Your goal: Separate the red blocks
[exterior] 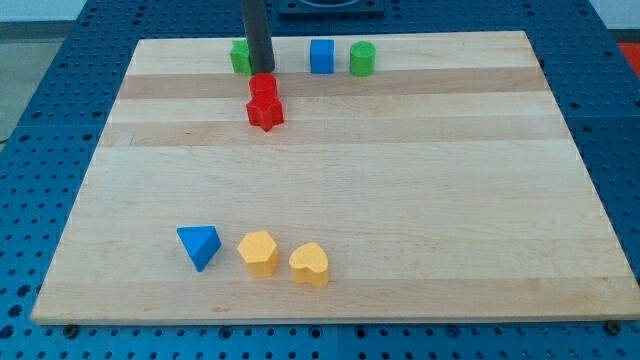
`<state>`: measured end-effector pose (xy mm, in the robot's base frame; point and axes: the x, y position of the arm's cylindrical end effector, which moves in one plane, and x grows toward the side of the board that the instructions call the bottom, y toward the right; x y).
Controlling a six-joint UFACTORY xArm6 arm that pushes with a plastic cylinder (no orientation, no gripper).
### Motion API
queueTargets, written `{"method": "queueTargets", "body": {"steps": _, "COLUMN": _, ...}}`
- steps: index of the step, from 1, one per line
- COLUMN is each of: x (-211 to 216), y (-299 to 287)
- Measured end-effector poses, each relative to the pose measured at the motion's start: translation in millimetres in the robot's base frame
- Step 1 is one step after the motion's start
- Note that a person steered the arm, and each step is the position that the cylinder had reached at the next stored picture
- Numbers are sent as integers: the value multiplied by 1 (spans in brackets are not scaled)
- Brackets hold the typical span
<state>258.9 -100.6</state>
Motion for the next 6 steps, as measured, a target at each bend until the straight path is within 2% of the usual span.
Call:
{"method": "queueTargets", "body": {"steps": 2, "x": 13, "y": -8}}
{"method": "queueTargets", "body": {"steps": 3, "x": 15, "y": -50}}
{"method": "queueTargets", "body": {"steps": 4, "x": 46, "y": -54}}
{"method": "queueTargets", "body": {"steps": 5, "x": 77, "y": -12}}
{"method": "queueTargets", "body": {"steps": 6, "x": 78, "y": 27}}
